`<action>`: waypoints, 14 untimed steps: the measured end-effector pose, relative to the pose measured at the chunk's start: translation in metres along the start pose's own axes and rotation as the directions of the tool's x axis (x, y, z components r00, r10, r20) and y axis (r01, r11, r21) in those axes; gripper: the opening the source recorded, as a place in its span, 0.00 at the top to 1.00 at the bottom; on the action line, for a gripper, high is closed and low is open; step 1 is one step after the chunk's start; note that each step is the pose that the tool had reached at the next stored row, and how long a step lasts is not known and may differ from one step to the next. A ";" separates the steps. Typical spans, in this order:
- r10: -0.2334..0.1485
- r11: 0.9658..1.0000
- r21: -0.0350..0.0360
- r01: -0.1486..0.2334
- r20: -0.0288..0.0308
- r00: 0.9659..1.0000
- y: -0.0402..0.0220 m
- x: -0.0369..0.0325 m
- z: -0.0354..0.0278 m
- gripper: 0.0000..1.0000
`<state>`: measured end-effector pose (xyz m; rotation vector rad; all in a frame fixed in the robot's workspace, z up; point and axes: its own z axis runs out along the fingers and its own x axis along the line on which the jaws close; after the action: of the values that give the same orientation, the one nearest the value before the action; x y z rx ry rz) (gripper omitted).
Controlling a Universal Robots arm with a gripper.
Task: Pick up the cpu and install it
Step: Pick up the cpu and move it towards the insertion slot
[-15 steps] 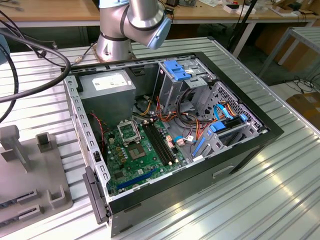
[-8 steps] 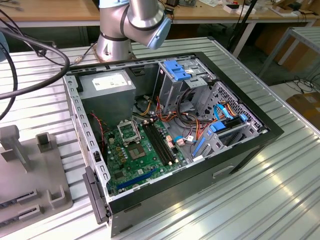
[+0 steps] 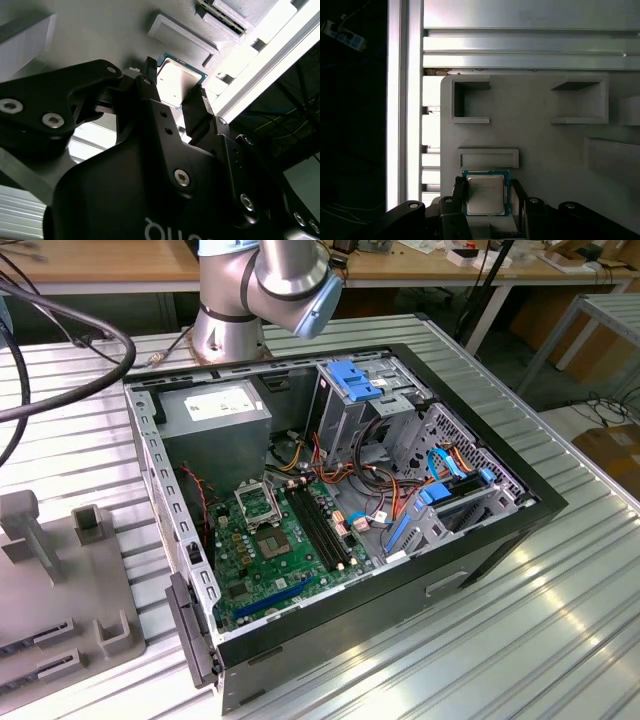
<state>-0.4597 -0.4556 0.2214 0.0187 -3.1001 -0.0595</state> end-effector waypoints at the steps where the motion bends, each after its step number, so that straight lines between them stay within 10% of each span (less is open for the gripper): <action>1: 0.000 1.000 0.000 0.000 0.000 1.000 0.0000 0.0000 -0.0009 0.54; 14: 0.000 1.000 -0.004 0.000 0.000 1.000 0.0003 0.0003 -0.0070 0.54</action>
<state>-0.4597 -0.4556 0.2284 0.0188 -3.0997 -0.0657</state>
